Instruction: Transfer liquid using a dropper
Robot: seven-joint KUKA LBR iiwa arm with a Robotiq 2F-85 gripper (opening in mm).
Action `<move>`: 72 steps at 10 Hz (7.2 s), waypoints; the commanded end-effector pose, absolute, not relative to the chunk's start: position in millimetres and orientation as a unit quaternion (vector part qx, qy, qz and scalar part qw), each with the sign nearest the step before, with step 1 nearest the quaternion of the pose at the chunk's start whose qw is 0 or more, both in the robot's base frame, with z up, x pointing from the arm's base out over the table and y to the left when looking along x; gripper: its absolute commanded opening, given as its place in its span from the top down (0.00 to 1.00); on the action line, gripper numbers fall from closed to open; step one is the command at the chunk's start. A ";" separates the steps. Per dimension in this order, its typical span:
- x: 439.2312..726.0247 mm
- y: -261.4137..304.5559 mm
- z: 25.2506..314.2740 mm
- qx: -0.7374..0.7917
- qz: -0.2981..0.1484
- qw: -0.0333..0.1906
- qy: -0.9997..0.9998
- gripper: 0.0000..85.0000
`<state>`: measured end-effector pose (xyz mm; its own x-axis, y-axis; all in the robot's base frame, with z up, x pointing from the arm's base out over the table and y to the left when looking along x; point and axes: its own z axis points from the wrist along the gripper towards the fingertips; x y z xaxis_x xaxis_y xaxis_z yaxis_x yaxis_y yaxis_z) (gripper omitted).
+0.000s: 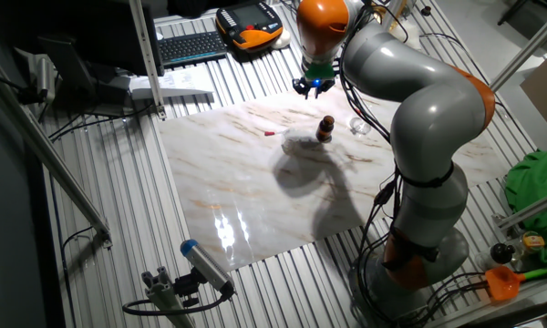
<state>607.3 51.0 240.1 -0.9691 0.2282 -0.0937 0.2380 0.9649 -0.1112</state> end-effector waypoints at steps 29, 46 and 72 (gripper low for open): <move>593.7 63.6 224.1 0.159 -0.026 -0.004 0.987 0.60; 598.0 87.2 200.8 0.284 -0.030 -0.003 0.958 0.60; 641.5 -80.9 218.5 0.002 -0.031 -0.017 0.999 0.60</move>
<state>641.4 -81.1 218.5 -0.9942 0.1022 0.0336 0.1000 0.9931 -0.0614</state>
